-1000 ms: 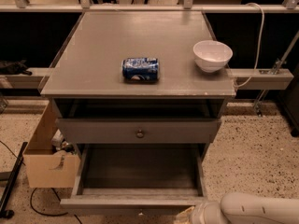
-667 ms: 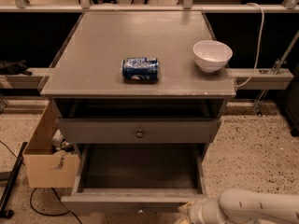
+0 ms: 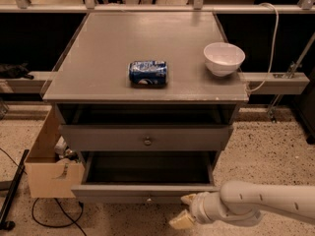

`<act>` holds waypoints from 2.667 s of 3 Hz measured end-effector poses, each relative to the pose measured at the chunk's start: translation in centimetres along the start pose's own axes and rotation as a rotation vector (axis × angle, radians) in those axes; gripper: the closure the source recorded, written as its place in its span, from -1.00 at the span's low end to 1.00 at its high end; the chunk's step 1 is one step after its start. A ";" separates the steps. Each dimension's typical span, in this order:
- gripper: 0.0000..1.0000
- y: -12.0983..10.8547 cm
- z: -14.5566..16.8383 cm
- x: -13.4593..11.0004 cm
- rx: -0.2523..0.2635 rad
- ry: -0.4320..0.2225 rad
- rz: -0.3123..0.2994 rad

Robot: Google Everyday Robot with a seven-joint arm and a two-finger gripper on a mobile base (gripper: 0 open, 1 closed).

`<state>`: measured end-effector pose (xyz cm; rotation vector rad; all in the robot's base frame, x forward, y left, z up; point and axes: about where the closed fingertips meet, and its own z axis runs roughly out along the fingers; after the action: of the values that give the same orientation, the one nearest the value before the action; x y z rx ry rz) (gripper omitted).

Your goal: Close middle drawer

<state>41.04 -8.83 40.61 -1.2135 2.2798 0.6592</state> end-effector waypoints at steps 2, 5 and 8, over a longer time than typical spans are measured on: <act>0.57 -3.2 1.9 -3.4 0.025 -0.002 -0.061; 0.64 -5.9 2.9 -2.9 0.070 -0.004 -0.062; -0.91 -7.5 4.0 -4.0 0.090 -0.003 -0.073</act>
Offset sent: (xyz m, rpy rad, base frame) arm 0.0784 0.0207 -0.0060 -0.0481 -0.0954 0.0278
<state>50.12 -7.63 38.46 -1.2457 2.2264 0.5260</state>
